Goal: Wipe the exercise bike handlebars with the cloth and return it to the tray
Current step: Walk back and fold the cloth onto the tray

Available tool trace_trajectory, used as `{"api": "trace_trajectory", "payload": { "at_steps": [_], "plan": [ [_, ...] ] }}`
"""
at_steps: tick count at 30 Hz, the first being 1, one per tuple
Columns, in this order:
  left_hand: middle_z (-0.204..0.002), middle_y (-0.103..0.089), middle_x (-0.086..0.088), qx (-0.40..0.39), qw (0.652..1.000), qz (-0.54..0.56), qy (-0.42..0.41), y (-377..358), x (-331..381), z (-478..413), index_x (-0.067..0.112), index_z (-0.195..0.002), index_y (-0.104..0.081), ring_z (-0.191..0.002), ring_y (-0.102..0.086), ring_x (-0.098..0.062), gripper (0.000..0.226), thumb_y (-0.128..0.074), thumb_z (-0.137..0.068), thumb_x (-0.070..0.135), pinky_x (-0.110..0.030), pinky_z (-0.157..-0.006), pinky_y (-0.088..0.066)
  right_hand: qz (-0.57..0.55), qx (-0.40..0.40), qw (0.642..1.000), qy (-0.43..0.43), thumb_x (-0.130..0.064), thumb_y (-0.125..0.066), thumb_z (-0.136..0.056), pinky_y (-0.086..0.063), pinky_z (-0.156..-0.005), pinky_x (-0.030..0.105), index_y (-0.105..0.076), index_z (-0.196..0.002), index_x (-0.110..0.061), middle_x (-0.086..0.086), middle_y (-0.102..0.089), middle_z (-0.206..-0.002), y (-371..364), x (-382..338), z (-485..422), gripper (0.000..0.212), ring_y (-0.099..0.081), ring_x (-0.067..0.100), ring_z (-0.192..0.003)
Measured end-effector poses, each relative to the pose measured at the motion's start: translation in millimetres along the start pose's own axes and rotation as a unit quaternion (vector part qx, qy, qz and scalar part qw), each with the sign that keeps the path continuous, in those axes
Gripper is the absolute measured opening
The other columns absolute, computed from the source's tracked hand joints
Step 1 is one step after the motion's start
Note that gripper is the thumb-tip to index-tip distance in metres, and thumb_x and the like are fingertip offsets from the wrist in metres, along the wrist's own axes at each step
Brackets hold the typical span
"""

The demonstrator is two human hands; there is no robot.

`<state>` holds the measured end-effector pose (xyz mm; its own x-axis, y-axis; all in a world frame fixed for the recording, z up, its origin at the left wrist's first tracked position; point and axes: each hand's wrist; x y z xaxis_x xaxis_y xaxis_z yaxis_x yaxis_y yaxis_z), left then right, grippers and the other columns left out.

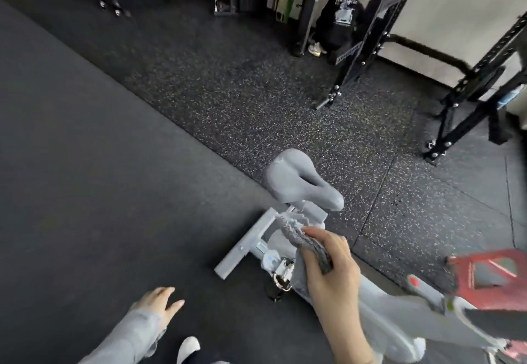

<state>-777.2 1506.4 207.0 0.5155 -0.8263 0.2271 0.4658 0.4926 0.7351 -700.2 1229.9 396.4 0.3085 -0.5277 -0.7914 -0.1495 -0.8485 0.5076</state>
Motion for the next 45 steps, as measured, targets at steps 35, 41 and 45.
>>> {"api": "trace_trajectory", "payload": {
  "at_steps": [35,41,45],
  "plan": [
    [-0.152,-0.028,-0.001,-0.067,0.99,-0.023,0.121,196.6,-88.4,-205.6,0.024,-0.142,-0.028,-0.138,-0.029,-0.021,0.056,-0.032,-0.093,0.052,-0.036,-0.111,-0.029,0.031,-0.12,0.991,0.042,0.0,-0.066,-0.081,-0.041,-0.083,0.021,-0.065,-0.103,-0.008,-0.008,-0.057,-0.096,-269.8,-29.1,-228.8,0.024,-0.057,0.02,-0.092],
    [-0.151,-0.03,-0.001,-0.064,0.994,-0.074,0.039,244.6,-48.7,-276.9,0.022,-0.141,-0.031,-0.138,-0.028,-0.021,0.056,-0.036,-0.092,0.05,-0.038,-0.112,-0.026,0.058,-0.066,0.996,-0.029,-0.004,-0.065,-0.082,-0.034,-0.082,0.004,-0.065,-0.103,-0.009,-0.01,-0.057,-0.096,-269.2,-2.7,-251.5,0.022,-0.052,0.011,-0.091],
    [-0.151,-0.03,0.0,-0.075,0.991,-0.114,-0.012,273.4,-27.5,-328.8,0.023,-0.141,-0.031,-0.137,-0.029,-0.022,0.056,-0.036,-0.092,0.05,-0.039,-0.111,-0.028,0.096,-0.021,0.992,-0.084,-0.007,-0.063,-0.081,-0.031,-0.083,0.0,-0.066,-0.103,-0.01,-0.014,-0.056,-0.095,-278.5,9.9,-264.3,0.023,-0.051,0.009,-0.089]
  ]
}}
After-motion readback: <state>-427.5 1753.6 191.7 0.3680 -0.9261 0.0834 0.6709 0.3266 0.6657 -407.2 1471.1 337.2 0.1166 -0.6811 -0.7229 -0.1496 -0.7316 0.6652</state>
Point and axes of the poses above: each hand's wrist, its own z-axis away from the middle knuckle, its own y-axis out of the back of the hand, x = y × z
